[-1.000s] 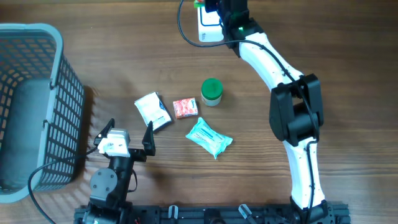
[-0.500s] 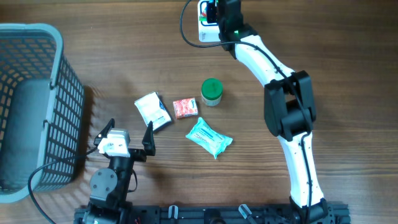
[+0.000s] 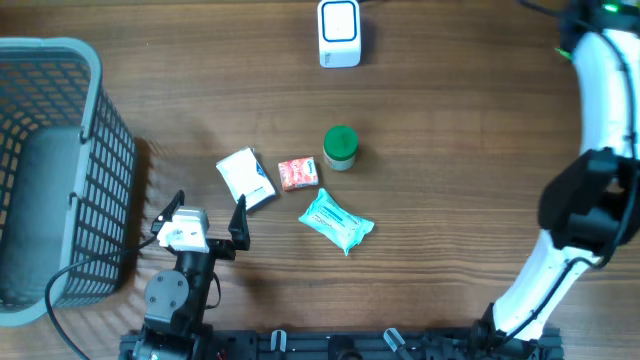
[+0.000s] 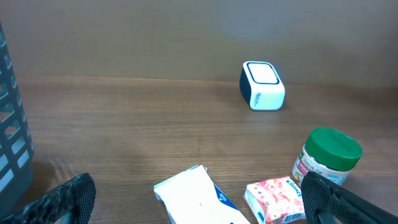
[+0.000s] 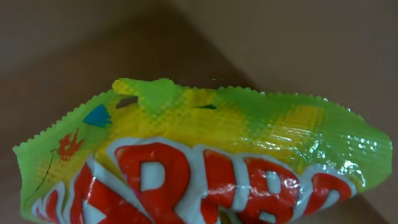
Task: Scan the item barcode
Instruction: 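Move the Haribo bag with the right gripper to the table's right edge, then reach the right gripper down to the Knorr container and grasp it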
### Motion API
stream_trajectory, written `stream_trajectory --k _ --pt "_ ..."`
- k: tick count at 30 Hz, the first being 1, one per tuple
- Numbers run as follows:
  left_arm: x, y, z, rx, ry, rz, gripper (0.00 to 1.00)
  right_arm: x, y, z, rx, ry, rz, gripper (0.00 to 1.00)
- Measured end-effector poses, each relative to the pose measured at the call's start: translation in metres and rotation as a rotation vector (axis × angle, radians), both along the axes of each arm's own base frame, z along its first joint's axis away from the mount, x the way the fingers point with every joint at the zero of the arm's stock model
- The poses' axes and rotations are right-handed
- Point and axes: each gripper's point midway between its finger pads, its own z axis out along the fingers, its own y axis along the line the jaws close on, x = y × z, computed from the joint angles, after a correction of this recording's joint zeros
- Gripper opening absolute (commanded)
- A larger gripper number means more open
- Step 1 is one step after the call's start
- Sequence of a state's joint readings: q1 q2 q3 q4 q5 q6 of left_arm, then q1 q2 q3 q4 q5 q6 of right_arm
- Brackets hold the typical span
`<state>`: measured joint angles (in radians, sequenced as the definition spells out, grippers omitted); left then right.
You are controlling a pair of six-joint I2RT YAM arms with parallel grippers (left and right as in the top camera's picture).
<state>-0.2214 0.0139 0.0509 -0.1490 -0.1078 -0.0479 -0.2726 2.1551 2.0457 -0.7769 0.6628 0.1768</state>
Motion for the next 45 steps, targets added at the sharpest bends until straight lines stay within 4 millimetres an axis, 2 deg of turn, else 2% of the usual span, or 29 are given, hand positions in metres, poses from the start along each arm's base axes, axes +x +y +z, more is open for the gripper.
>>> stream_trajectory --k 2,5,6,7,8,10,11,14,15,16,17,18,19,20,21,22,23,24,26,28,29,34,37,39,43,45 --pt "0.000 0.000 0.000 0.000 0.000 0.000 1.00 -0.026 -0.039 -0.023 0.035 0.043 -0.081 0.04" --pt "0.000 0.000 0.000 0.000 0.000 0.000 1.00 -0.086 -0.100 -0.081 0.158 0.135 -0.225 0.05" --pt "0.000 0.000 0.000 0.000 0.000 0.000 1.00 -0.100 -0.109 -0.096 0.191 0.151 -0.254 0.55" --pt "0.000 0.000 0.000 0.000 0.000 0.000 1.00 -0.133 -0.126 -0.127 0.260 0.193 -0.315 0.93" --pt "0.000 0.000 0.000 0.000 0.000 0.000 1.00 -0.143 -0.130 -0.138 0.293 0.200 -0.332 1.00" --pt "0.000 0.000 0.000 0.000 0.000 0.000 1.00 -0.150 -0.135 -0.150 0.378 0.168 -0.335 1.00" --pt "0.000 0.000 0.000 0.000 0.000 0.000 1.00 -0.147 -0.132 -0.149 0.431 0.133 -0.317 1.00" --pt "0.000 0.000 0.000 0.000 0.000 0.000 1.00 -0.115 -0.108 -0.128 0.603 -0.023 -0.208 1.00" --pt "0.000 0.000 0.000 0.000 0.000 0.000 1.00 -0.096 -0.086 -0.102 0.686 -0.116 -0.135 1.00" --pt "0.000 0.000 0.000 0.000 0.000 0.000 1.00 -0.086 -0.070 -0.083 0.735 -0.169 -0.098 1.00" --pt "0.000 0.000 0.000 0.000 0.000 0.000 1.00 -0.076 -0.038 -0.053 0.807 -0.221 -0.047 1.00" --pt "0.000 0.000 0.000 0.000 0.000 0.000 1.00 -0.071 -0.017 -0.036 0.847 -0.246 -0.019 1.00" --pt "0.000 0.000 0.000 0.000 0.000 0.000 1.00 -0.072 0.022 -0.017 0.927 -0.238 -0.011 1.00" --pt "0.000 0.000 0.000 0.000 0.000 0.000 1.00 -0.075 0.054 -0.009 0.995 -0.211 -0.023 1.00" --pt "0.000 0.000 0.000 0.000 0.000 0.000 1.00 -0.079 0.083 -0.007 1.061 -0.169 -0.049 1.00" --pt "0.000 0.000 0.000 0.000 0.000 0.000 1.00 -0.087 0.104 -0.011 1.117 -0.122 -0.099 1.00" --pt "0.000 0.000 0.000 0.000 0.000 0.000 1.00 -0.109 0.151 -0.021 1.225 0.008 -0.240 1.00" --pt "0.000 0.000 0.000 0.000 0.000 0.000 1.00 -0.118 0.183 -0.026 1.281 0.078 -0.339 1.00" --pt "0.000 0.000 0.000 0.000 0.000 0.000 1.00 -0.121 0.220 -0.027 1.330 0.134 -0.407 1.00" --pt "0.000 0.000 0.000 0.000 0.000 0.000 1.00 -0.119 0.261 -0.025 1.362 0.177 -0.409 1.00" --pt "0.000 0.000 0.000 0.000 0.000 0.000 1.00 -0.118 0.276 -0.025 1.367 0.191 -0.400 1.00" --pt "0.000 0.000 0.000 0.000 0.000 0.000 1.00 -0.126 0.385 -0.024 1.365 0.262 -0.429 1.00" --pt "0.000 0.000 0.000 0.000 0.000 0.000 1.00 -0.128 0.433 -0.027 1.342 0.214 -0.483 1.00" --pt "0.000 0.000 0.000 0.000 0.000 0.000 1.00 -0.132 0.451 -0.029 1.331 0.193 -0.543 1.00" --pt "0.000 0.000 0.000 0.000 0.000 0.000 1.00 -0.140 0.475 -0.043 1.266 0.137 -0.688 1.00" --pt "0.000 0.000 0.000 0.000 0.000 0.000 1.00 -0.137 0.483 -0.057 1.243 0.110 -0.747 1.00"
